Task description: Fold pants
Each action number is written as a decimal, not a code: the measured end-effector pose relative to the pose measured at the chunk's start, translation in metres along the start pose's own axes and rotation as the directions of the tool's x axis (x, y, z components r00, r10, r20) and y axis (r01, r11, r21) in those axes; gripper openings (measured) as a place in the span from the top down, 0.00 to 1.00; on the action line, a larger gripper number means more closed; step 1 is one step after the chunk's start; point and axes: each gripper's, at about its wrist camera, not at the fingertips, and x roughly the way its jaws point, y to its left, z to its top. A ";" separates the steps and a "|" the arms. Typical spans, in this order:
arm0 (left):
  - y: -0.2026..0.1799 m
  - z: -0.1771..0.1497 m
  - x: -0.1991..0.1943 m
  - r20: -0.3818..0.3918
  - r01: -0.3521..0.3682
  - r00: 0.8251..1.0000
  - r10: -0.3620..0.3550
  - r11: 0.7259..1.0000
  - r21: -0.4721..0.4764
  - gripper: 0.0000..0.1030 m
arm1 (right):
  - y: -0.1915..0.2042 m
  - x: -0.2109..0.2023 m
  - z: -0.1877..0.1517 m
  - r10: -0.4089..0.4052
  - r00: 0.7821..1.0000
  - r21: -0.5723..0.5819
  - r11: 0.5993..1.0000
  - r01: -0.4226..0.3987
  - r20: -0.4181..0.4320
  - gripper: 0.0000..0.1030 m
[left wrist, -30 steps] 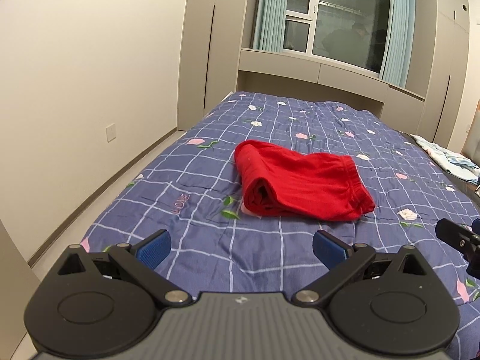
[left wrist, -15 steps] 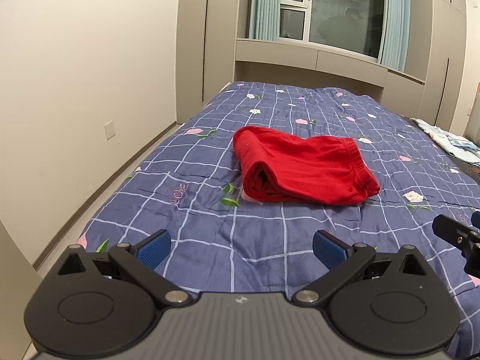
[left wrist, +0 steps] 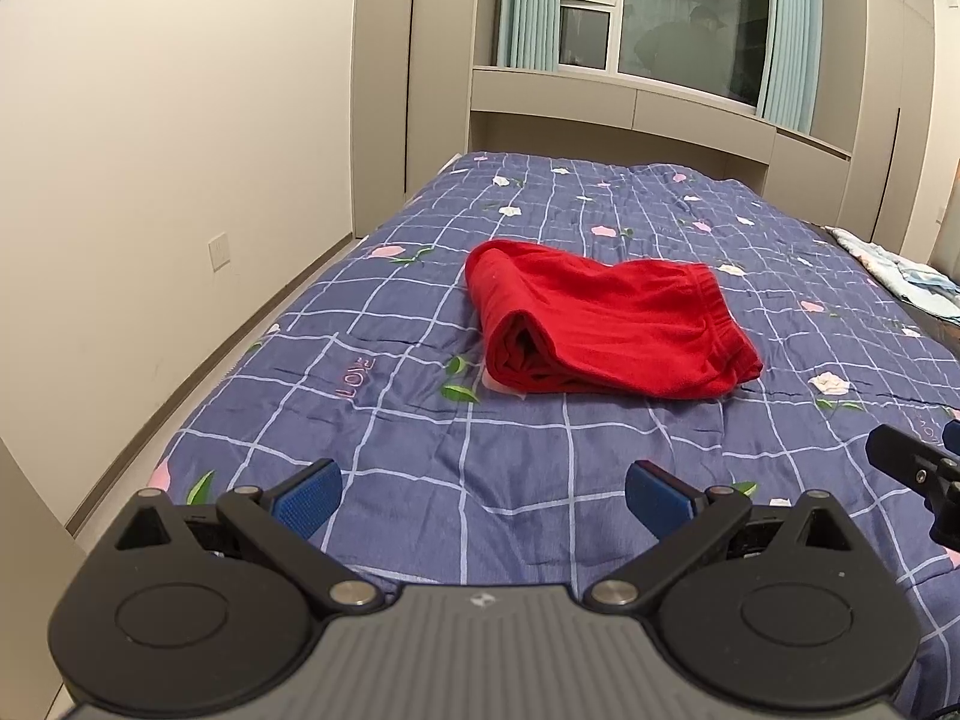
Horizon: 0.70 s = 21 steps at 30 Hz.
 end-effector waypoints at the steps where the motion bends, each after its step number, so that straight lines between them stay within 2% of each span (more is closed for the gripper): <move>1: 0.000 0.000 0.000 -0.001 0.000 1.000 0.000 1.000 0.000 0.00 | 0.000 0.000 0.000 0.000 1.000 0.001 1.000 0.000 -0.001 0.01; 21: 0.000 0.000 0.001 -0.008 0.001 1.000 -0.001 1.000 -0.002 0.00 | -0.001 0.002 -0.001 -0.002 1.000 0.006 1.000 0.002 -0.007 0.00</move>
